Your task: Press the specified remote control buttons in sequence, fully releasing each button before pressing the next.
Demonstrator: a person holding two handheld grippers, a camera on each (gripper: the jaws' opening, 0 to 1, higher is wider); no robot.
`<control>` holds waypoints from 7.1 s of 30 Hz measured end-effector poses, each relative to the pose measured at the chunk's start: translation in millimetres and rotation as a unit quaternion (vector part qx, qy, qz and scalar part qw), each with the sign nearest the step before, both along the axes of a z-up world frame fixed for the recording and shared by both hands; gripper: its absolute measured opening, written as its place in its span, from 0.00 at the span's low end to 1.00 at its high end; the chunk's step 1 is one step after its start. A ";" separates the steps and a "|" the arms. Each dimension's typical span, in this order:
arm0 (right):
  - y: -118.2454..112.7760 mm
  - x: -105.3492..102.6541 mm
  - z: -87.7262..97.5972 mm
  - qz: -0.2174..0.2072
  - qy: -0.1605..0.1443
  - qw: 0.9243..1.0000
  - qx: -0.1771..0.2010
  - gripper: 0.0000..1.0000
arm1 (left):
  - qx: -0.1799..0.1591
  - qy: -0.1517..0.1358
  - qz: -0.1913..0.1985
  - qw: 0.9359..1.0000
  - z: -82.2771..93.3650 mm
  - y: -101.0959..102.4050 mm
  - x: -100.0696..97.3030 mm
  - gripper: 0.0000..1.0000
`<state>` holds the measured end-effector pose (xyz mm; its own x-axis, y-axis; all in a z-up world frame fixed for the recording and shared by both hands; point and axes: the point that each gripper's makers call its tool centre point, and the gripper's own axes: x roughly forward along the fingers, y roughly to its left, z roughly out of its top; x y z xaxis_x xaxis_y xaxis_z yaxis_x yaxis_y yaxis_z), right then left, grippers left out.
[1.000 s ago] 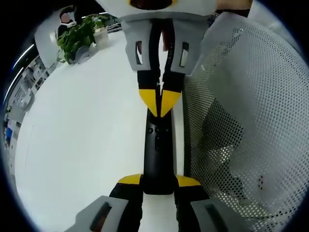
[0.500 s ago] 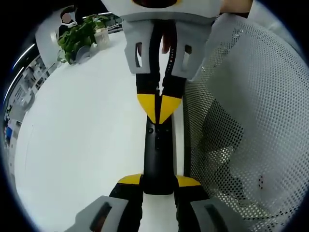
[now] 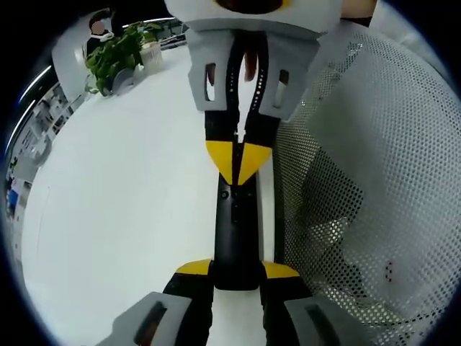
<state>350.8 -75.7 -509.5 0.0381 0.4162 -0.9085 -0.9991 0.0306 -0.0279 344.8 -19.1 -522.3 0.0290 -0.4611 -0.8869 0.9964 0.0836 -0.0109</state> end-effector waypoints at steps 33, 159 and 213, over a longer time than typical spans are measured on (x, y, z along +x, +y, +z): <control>-4.8 -3.8 -2.0 0.055 0.030 0.997 -0.042 0.08 | 0.002 -0.001 -0.006 1.000 1.0 -0.1 -1.2 0.25; -21.1 -0.1 -1.1 -0.011 -0.001 1.000 -0.020 0.00 | -0.004 0.003 -0.011 1.000 1.2 0.4 -1.5 0.25; 16.2 -21.3 -7.1 0.235 -0.109 0.960 -0.105 0.00 | -0.015 0.003 -0.018 1.000 1.2 1.7 -0.5 0.25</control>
